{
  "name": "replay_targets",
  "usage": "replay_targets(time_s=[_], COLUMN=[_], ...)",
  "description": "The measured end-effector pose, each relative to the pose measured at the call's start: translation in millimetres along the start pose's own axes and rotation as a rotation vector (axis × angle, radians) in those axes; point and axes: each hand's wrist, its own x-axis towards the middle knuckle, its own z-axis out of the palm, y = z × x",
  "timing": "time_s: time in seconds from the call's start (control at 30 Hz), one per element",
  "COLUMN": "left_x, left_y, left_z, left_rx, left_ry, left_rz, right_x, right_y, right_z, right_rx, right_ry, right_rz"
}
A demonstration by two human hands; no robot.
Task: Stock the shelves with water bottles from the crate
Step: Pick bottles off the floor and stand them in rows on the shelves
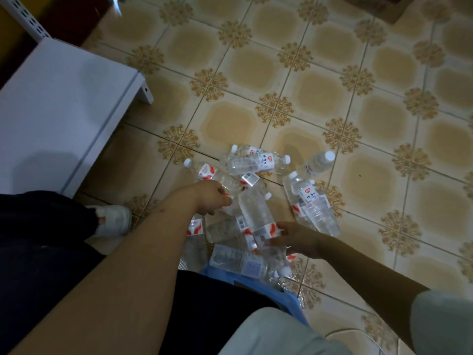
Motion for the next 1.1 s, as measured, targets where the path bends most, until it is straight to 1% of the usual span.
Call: replay_targets(time_s=[0.07, 0.13, 0.2, 0.27, 0.33, 0.4, 0.43, 0.47, 0.5, 0.57, 0.6, 0.7, 0.73, 0.8, 0.87, 0.97, 1.1], left_x=[-3.8, -8.0, -13.2, -21.4, -28.9, -36.2, -38.8, -42.2, -45.3, -52.4, -56.0, -70.8, -76.9, -89.4, -100.6, -132.0, -183.7], left_y=[-2.0, -6.1, -12.0, -15.1, -18.2, -21.2, -22.4, -22.8, -22.9, -23.0, -23.7, -23.5, -22.8, -19.9, -20.0, -31.7, -71.8], left_z=[-0.8, -3.3, -7.8, -16.0, -24.6, -31.2, -32.7, -33.3, -33.4, -34.2, -36.3, -43.2, -45.5, -54.0, -73.2, -111.7, -158.5], left_rx=[-0.099, -0.217, -0.425, -0.674, -0.826, -0.958, -1.019, -1.073, -1.122, -1.219, -1.267, -1.334, -1.342, -1.401, -1.440, -1.387, -1.255], left_ry=[0.017, 0.068, 0.142, 0.209, 0.280, 0.318, 0.330, 0.333, 0.339, 0.361, 0.375, 0.395, 0.397, 0.467, 0.530, 0.546, 0.717], left_rz=[-0.033, -0.065, -0.088, -0.046, 0.024, 0.097, 0.130, 0.164, 0.201, 0.281, 0.321, 0.423, 0.448, 0.467, 0.508, 0.577, 0.490], right_x=[-8.0, -12.1, -16.5, -24.4, -28.3, -32.2, -34.4, -36.5, -37.5, -43.5, -46.6, -52.5, -53.8, -57.5, -61.3, -73.9, -85.2], right_y=[-19.9, -42.2, -66.1, -89.6, -103.0, -110.3, -113.1, -116.1, -118.9, -128.3, -135.8, -160.6, -168.9, -186.8, -209.3, -251.4, -303.8], right_z=[14.1, 27.4, 39.4, 48.7, 51.1, 44.6, 39.8, 33.8, 27.6, 22.4, 22.9, 35.4, 40.3, 51.2, 59.3, 78.2, 119.3], right_rx=[-0.155, -0.263, -0.390, -0.445, -0.417, -0.321, -0.225, -0.090, 0.096, 0.477, 0.594, 0.820, 0.864, 0.875, 0.842, 0.747, 0.525], right_ry=[-0.003, -0.011, 0.013, 0.045, 0.078, 0.144, 0.173, 0.199, 0.210, 0.163, 0.129, 0.075, 0.063, 0.044, 0.020, -0.020, -0.106], right_rz=[-0.062, -0.161, -0.258, -0.332, -0.376, -0.388, -0.399, -0.396, -0.387, -0.392, -0.405, -0.413, -0.414, -0.426, -0.473, -0.574, -0.635])
